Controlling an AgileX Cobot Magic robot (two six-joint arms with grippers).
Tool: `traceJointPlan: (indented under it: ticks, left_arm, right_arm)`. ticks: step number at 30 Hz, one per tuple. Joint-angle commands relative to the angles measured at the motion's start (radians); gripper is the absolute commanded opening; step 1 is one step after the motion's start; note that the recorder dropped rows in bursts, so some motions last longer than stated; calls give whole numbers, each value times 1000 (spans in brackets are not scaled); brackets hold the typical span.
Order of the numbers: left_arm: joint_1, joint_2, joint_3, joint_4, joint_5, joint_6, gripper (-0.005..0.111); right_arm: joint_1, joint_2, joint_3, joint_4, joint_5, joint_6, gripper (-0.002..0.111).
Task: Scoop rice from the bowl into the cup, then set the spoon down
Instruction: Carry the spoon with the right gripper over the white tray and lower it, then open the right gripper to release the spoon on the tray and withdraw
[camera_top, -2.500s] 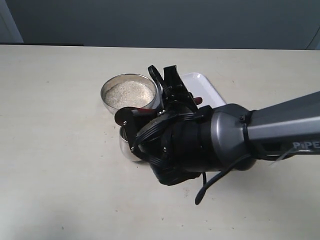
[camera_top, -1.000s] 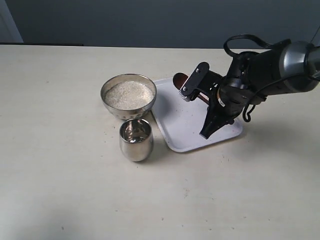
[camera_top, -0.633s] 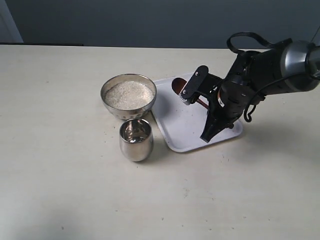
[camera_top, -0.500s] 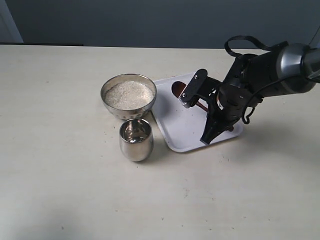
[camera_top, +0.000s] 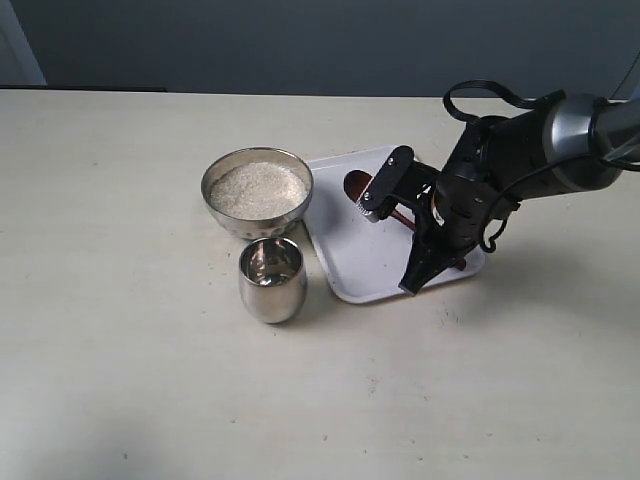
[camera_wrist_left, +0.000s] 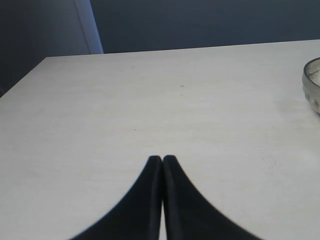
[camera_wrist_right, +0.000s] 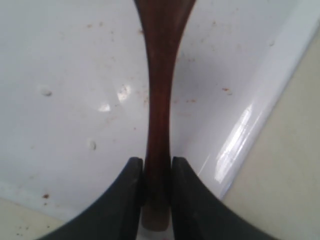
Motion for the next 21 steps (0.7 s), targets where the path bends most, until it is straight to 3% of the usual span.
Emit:
traceJointPlan:
  ticks: [1, 21]
  left_arm:
    - [-2, 1, -8, 0, -10, -3, 1]
    - [-2, 1, -8, 0, -10, -3, 1]
  right_arm:
    - [-5, 1, 3, -1, -4, 5, -1]
    - [-3, -3, 3, -1, 15, 4, -1]
